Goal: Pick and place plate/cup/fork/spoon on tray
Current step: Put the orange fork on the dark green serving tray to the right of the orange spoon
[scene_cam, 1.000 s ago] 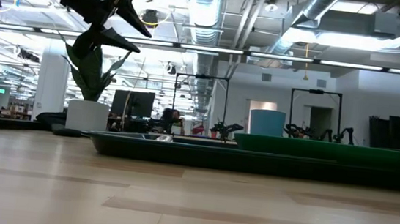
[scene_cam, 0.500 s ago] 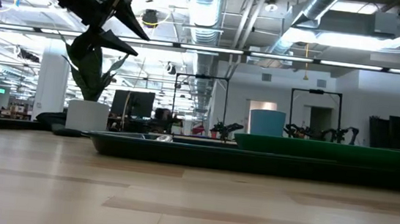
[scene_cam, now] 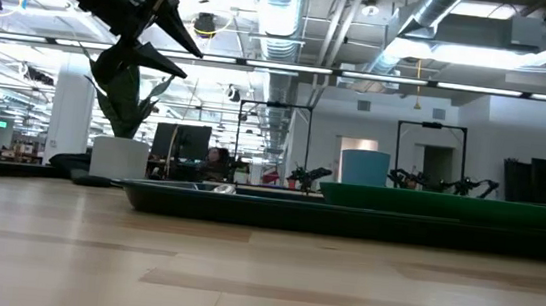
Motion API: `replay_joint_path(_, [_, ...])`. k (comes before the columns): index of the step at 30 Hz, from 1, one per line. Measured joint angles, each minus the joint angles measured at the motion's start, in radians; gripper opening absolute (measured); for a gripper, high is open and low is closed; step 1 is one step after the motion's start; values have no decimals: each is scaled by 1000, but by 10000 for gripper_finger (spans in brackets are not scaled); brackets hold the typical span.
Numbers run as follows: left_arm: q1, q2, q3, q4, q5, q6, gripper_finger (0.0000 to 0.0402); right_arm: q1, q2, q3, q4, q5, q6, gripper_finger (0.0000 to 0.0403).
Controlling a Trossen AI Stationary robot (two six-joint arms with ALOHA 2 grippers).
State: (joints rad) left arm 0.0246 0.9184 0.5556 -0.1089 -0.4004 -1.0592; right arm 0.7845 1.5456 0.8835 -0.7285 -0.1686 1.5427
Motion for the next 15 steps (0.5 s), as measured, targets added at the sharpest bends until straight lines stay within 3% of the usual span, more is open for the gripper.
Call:
replay_joint_path(3, [-7, 0, 0, 12, 3, 4, 157, -5, -102, 18, 40, 71, -1, 3])
replay_joint_path(6, [-20, 0, 0, 90, 27, 63, 157, -34, -234, 39, 95, 221, -22, 3])
replay_joint_path(11, [-46, 1, 0, 372, 37, 214, 158, -147, -444, 47, 162, 493, -145, 2])
replay_joint_path(15, [-53, 27, 2, 611, 46, 352, 158, -290, -513, 47, 306, 539, -337, 2])
